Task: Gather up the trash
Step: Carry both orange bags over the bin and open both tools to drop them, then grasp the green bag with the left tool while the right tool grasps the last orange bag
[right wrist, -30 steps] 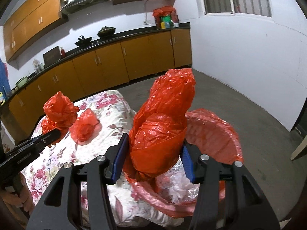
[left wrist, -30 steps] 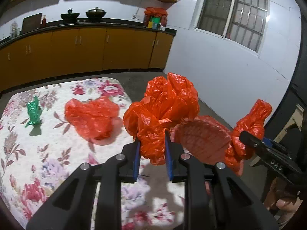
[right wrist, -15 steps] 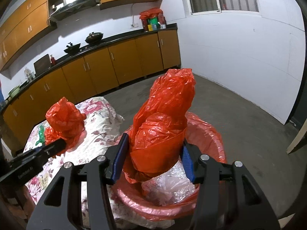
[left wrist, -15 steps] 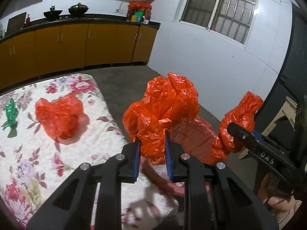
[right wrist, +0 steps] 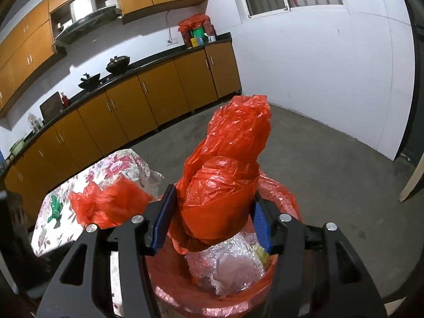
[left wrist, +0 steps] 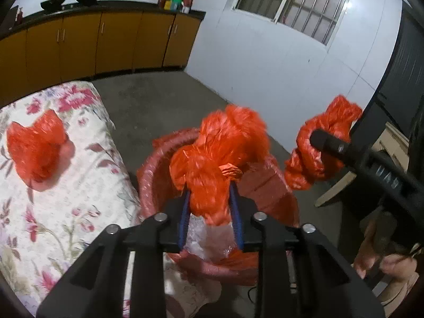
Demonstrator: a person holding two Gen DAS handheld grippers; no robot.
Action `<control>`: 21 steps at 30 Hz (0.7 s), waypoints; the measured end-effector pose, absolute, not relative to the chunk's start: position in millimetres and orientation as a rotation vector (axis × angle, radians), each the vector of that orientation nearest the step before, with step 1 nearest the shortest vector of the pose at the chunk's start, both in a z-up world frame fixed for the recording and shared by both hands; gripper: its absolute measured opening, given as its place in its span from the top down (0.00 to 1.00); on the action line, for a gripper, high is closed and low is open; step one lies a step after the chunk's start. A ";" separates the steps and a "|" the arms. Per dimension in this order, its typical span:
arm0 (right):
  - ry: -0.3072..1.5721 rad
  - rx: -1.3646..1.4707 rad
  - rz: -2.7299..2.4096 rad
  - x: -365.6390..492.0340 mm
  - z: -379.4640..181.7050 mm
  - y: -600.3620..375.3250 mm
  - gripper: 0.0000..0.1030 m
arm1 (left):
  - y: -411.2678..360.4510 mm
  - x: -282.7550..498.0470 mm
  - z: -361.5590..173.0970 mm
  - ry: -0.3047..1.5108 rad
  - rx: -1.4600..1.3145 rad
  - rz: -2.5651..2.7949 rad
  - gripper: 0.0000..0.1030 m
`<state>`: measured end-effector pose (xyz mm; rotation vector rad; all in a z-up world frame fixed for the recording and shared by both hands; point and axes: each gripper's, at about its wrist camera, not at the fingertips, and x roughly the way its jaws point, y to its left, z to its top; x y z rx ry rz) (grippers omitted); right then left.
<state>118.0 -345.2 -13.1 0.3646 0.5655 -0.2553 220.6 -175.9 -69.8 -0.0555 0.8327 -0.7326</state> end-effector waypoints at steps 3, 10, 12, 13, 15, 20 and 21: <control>0.578 0.373 -0.252 121.8 -17.1 -346.5 0.32 | -179.8 221.7 -81.0 0.861 -0.049 -0.738 0.65; 0.605 0.355 -0.241 123.8 -21.5 -336.5 0.29 | -150.4 227.6 -91.2 0.862 -0.031 -0.644 0.51; 0.615 0.327 -0.215 129.4 -20.6 -326.5 0.29 | -132.3 228.0 -88.4 0.836 -0.023 -0.581 0.45; 0.621 0.314 -0.198 132.2 -20.1 -320.6 0.29 | -124.4 227.4 -86.7 0.823 -0.017 -0.553 0.41; 0.631 0.281 -0.157 139.2 -19.6 -304.7 0.29 | -102.5 228.2 -83.0 0.792 0.004 -0.475 0.35; 0.637 0.181 -0.051 161.2 -15.2 -252.3 0.21 | -46.0 236.9 -76.0 0.755 0.018 -0.312 0.27; 0.639 0.170 -0.029 166.4 -14.6 -242.7 0.21 | -34.1 239.5 -75.2 0.755 0.013 -0.283 0.26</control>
